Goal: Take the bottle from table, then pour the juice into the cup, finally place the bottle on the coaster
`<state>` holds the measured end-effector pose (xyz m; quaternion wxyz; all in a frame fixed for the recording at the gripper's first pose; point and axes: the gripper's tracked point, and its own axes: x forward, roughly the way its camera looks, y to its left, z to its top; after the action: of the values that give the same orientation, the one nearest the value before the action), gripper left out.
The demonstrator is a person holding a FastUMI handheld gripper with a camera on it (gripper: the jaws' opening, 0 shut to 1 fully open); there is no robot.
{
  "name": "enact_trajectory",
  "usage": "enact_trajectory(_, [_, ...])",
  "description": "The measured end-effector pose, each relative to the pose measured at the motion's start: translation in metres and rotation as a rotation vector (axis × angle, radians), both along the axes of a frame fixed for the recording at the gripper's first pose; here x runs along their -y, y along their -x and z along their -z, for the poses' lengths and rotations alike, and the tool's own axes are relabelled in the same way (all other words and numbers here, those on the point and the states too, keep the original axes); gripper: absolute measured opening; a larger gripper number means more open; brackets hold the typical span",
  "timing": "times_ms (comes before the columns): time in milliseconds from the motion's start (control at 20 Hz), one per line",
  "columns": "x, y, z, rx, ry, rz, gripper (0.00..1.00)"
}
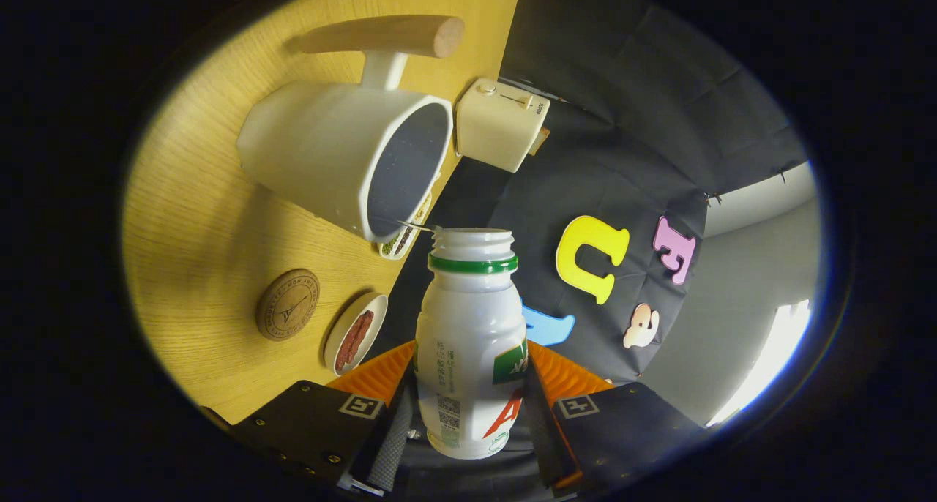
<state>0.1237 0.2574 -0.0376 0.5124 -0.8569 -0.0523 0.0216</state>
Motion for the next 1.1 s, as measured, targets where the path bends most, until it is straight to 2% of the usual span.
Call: enact_trajectory(1100, [-0.012, 0.003, 0.002, 0.007, 0.056, -0.022, 0.71])
